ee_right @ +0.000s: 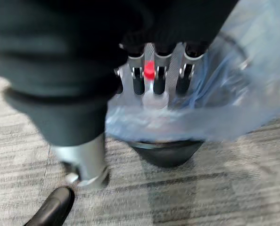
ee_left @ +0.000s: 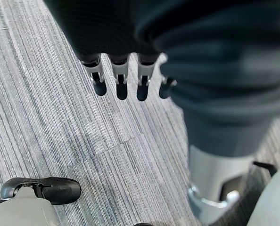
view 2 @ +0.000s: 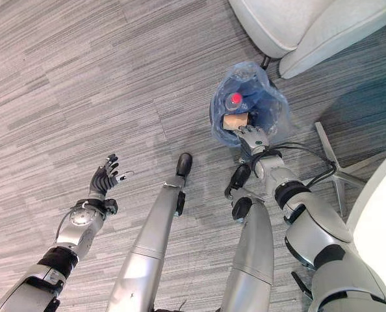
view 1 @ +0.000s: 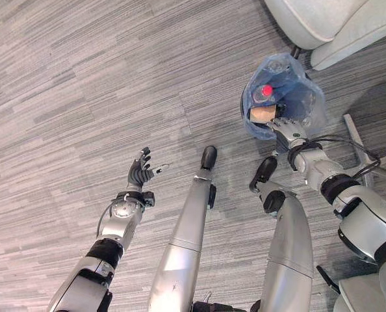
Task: Gather garbage on tea table into small bin, then transfer packed bag to large trash can.
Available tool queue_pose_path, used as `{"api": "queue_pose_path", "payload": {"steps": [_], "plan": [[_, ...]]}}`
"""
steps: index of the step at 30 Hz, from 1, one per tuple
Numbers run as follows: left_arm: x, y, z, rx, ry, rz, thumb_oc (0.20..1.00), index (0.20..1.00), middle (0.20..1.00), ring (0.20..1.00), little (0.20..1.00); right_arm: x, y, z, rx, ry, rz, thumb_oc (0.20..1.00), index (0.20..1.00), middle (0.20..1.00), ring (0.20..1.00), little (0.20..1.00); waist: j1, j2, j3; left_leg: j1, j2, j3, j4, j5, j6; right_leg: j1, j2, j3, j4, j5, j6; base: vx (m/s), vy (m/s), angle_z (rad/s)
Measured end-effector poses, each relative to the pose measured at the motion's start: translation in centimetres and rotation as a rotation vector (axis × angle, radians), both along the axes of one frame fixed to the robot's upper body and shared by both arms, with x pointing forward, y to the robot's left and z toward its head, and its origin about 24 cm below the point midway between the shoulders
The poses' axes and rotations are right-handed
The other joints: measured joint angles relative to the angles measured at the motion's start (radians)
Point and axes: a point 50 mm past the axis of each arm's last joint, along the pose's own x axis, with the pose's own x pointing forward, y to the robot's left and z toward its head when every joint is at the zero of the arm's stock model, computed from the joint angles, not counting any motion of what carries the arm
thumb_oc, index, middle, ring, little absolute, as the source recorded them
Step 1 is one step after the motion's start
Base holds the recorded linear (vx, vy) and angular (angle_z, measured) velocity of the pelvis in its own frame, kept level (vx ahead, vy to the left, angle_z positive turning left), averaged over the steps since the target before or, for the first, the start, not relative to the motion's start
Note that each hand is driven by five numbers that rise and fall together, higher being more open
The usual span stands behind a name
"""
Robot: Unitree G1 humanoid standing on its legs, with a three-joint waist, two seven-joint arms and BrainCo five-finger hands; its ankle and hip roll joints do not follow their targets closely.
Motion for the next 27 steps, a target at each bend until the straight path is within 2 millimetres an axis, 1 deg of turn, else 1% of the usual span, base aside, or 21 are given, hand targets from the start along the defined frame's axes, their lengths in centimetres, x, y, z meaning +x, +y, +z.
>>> {"api": "queue_pose_path", "payload": {"steps": [4,6,9,10,11,12,13,14,15,16,17,18,20,21,22,23,25,26,27], "plan": [[0.0,0.1,0.0,0.001,0.001,0.003,1.000,1.000,1.000,1.000,1.000,0.0,0.6,0.7,0.078,-0.035,0.019,0.200,0.200,0.200,0.200,0.200,0.001,0.004,0.002,-0.015,0.000,-0.001,0.009,-0.002,0.002,-0.014,0.000,0.001,0.009,-0.005,0.009,0.00,0.000,0.00],[0.0,0.0,0.0,0.000,-0.001,0.003,1.000,1.000,1.000,1.000,1.000,0.1,0.2,1.3,0.145,-0.059,0.000,0.200,0.200,0.200,0.200,0.200,-0.001,0.004,0.002,-0.015,0.000,-0.001,0.009,0.001,0.006,-0.014,0.000,0.001,0.009,-0.005,0.009,0.00,0.000,0.00],[0.0,0.0,0.2,0.015,-0.007,-0.003,1.000,1.000,1.000,1.000,1.000,0.0,-0.1,2.4,0.236,-0.107,0.000,0.200,0.200,0.200,0.200,0.200,-0.014,0.003,0.002,-0.016,0.000,-0.001,0.009,0.002,0.008,-0.013,0.000,0.001,0.009,0.005,0.006,-0.03,-0.001,0.00],[0.1,-0.1,0.3,0.021,-0.011,-0.006,1.000,1.000,1.000,1.000,1.000,0.0,-0.2,2.8,0.271,-0.122,-0.004,0.200,0.200,0.200,0.200,0.200,-0.021,0.003,0.002,-0.011,0.000,-0.001,0.008,0.002,0.009,-0.009,0.001,0.000,0.006,0.009,0.011,-0.05,0.004,-0.04],[0.1,0.0,0.3,0.020,-0.011,-0.002,1.000,1.000,1.000,1.000,1.000,-0.2,0.1,3.2,0.331,-0.148,0.009,0.200,0.200,0.200,0.200,0.200,-0.030,0.003,0.002,0.010,0.004,-0.001,0.003,0.002,0.008,0.015,0.005,0.000,-0.004,0.012,0.016,-0.07,-0.004,-0.04],[0.1,0.0,0.3,0.019,-0.013,-0.003,1.000,1.000,1.000,1.000,1.000,-0.4,0.3,3.0,0.384,-0.154,0.019,0.200,0.200,0.200,0.200,0.200,-0.035,0.002,0.002,0.039,0.004,-0.001,-0.016,0.004,0.012,0.044,0.007,-0.002,-0.022,0.016,0.019,-0.09,-0.008,-0.04],[0.1,0.3,0.5,0.009,-0.018,0.011,1.000,1.000,1.000,1.000,1.000,-1.1,0.3,2.8,0.505,-0.171,0.024,0.200,0.200,0.200,0.200,0.200,-0.040,-0.010,0.009,0.097,0.006,-0.002,-0.067,0.020,0.014,0.097,0.010,-0.008,-0.065,0.031,0.020,-0.11,-0.012,-0.04],[-0.5,1.5,-0.1,-0.013,-0.003,0.067,1.000,1.000,1.000,1.000,1.000,-3.2,0.0,0.9,0.720,-0.176,0.022,0.200,0.200,0.200,0.200,0.200,-0.053,-0.029,-0.009,0.255,0.018,-0.012,-0.208,0.053,0.010,0.258,0.033,-0.030,-0.204,0.054,0.038,-0.07,-0.007,-0.09],[-1.3,2.1,-1.0,-0.014,0.024,0.089,1.000,1.000,1.000,1.000,1.000,-4.2,0.1,-0.8,0.797,-0.143,0.015,0.200,0.200,0.200,0.200,0.200,-0.070,-0.052,-0.073,0.282,0.022,-0.009,-0.259,0.060,0.007,0.280,0.041,-0.027,-0.251,0.060,0.047,-0.05,-0.005,-0.05],[-1.6,2.5,-1.3,-0.014,0.036,0.101,1.000,1.000,1.000,1.000,1.000,-4.6,0.3,-1.1,0.885,-0.146,0.017,0.200,0.200,0.200,0.200,0.200,-0.077,-0.054,-0.078,0.329,0.030,-0.005,-0.297,0.077,0.010,0.331,0.045,-0.037,-0.284,0.070,0.058,0.00,0.000,0.00],[-1.9,2.6,-1.6,-0.019,0.046,0.106,1.000,1.000,1.000,1.000,1.000,-5.0,0.7,-2.1,0.947,-0.124,0.011,0.200,0.200,0.200,0.200,0.200,-0.088,-0.064,-0.085,0.373,0.031,-0.004,-0.325,0.085,0.013,0.373,0.046,-0.041,-0.307,0.083,0.070,0.00,0.027,0.05],[-2.1,2.6,-1.8,-0.018,0.055,0.102,1.000,1.000,1.000,1.000,1.000,-5.3,0.8,-2.9,0.979,-0.097,0.003,0.200,0.200,0.200,0.200,0.200,-0.094,-0.074,-0.093,0.406,0.031,-0.002,-0.341,0.087,0.013,0.403,0.047,-0.041,-0.321,0.083,0.070,0.00,0.035,0.01],[-2.1,2.5,-1.9,-0.021,0.058,0.092,1.000,1.000,1.000,1.000,1.000,-5.8,1.1,-3.7,1.053,-0.070,-0.001,0.200,0.200,0.200,0.200,0.200,-0.101,-0.076,-0.095,0.444,0.031,-0.003,-0.360,0.093,0.006,0.446,0.049,-0.046,-0.345,0.092,0.065,0.01,0.017,-0.01],[-2.1,2.6,-1.9,-0.024,0.059,0.095,1.000,1.000,1.000,1.000,1.000,-5.9,1.4,-3.9,1.108,-0.061,-0.008,0.200,0.200,0.200,0.200,0.200,-0.103,-0.076,-0.095,0.462,0.034,-0.002,-0.374,0.101,0.014,0.467,0.054,-0.048,-0.361,0.101,0.065,0.06,0.030,-0.07],[-2.2,2.7,-2.3,-0.026,0.078,0.100,1.000,1.000,1.000,1.000,1.000,-6.2,2.1,-4.6,1.185,-0.031,-0.014,0.200,0.200,0.200,0.200,0.200,-0.104,-0.076,-0.094,0.502,0.039,-0.001,-0.390,0.110,0.015,0.512,0.062,-0.053,-0.399,0.118,0.067,0.06,0.033,-0.08],[-2.2,2.6,-2.5,-0.030,0.090,0.100,1.000,1.000,1.000,1.000,1.000,-6.5,2.4,-5.1,1.201,-0.010,-0.014,0.200,0.200,0.200,0.200,0.200,-0.103,-0.075,-0.093,0.527,0.040,-0.001,-0.400,0.112,0.017,0.541,0.064,-0.055,-0.413,0.121,0.070,0.08,0.045,-0.07],[-2.8,2.5,-3.2,-0.021,0.111,0.097,1.000,1.000,1.000,1.000,1.000,-7.3,3.2,-6.3,1.293,0.049,-0.018,0.200,0.200,0.200,0.200,0.200,-0.103,-0.074,-0.092,0.632,0.042,0.001,-0.455,0.117,0.023,0.648,0.072,-0.059,-0.478,0.134,0.082,0.00,0.073,-0.06],[-3.4,2.6,-3.8,-0.006,0.134,0.096,1.000,1.000,1.000,1.000,1.000,-8.0,3.7,-6.6,1.336,0.068,0.006,0.200,0.200,0.200,0.200,0.200,-0.102,-0.074,-0.092,0.696,0.043,0.005,-0.486,0.121,0.028,0.715,0.078,-0.060,-0.521,0.146,0.089,0.00,0.062,-0.13],[-4.6,2.8,-4.8,-0.005,0.165,0.101,1.000,1.000,1.000,1.000,1.000,-9.1,4.1,-6.3,1.399,0.064,0.059,0.200,0.200,0.200,0.200,0.200,-0.108,-0.072,-0.093,0.789,0.042,0.009,-0.535,0.125,0.033,0.809,0.079,-0.065,-0.576,0.157,0.101,0.12,0.051,-0.09]]}}
